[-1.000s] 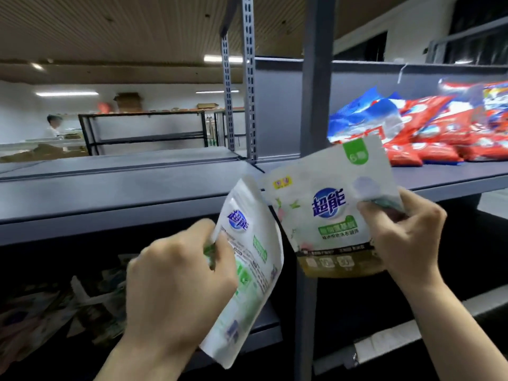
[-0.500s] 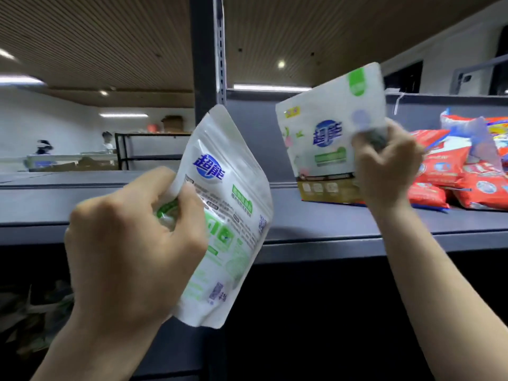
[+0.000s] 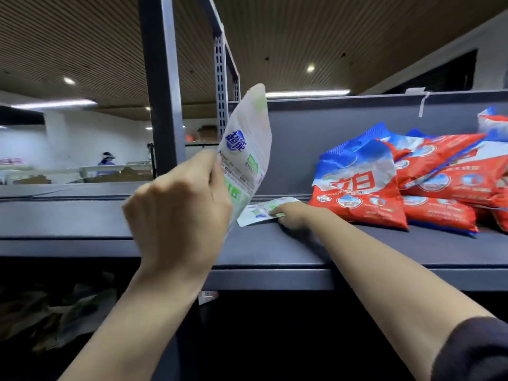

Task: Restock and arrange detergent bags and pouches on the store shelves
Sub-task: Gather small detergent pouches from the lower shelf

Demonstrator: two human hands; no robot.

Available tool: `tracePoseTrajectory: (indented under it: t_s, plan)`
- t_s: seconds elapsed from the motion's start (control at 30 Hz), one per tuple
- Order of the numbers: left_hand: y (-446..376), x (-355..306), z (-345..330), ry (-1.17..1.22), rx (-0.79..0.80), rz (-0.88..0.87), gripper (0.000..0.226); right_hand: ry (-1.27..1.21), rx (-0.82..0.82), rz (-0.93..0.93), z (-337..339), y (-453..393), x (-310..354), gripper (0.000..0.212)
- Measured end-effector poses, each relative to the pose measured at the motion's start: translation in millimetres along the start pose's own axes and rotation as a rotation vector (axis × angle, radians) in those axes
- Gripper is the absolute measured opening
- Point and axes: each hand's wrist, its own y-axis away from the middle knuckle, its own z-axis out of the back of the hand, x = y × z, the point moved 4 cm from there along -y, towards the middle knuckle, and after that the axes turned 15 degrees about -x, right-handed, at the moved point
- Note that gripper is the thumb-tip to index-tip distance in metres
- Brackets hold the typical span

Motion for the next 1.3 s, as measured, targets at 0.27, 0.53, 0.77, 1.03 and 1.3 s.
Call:
tracePoseTrajectory:
  t_s: [0.27,0.53,0.77,1.03,1.3]
  plan:
    - [4.0,-21.3,-120.4,-0.211,0.171,-0.153,0.014,-0.080,-0.080,-0.015,27.2,30.2,-14.9,0.048]
    - [96.5,-12.8,-246.9,-0.216,0.987,-0.259,0.026,-0.232,-0.192,-0.011,43.9,59.9,-32.7,0.045]
    - [104.7,-0.4,-247.9,-0.072,1.381,-0.119,0.045,-0.222,-0.154,0.006,38.9,60.4,-26.1,0.042]
    - [94.6,5.8,-223.5,-0.050,1.142,-0.008,0.039,-0.235,-0.187,-0.001,39.6,68.9,-17.7,0.042]
    - [66.8,-5.6,-146.1,0.006,0.928,0.095,0.029,-0.248,-0.337,-0.022,51.0,92.8,-6.0,0.042]
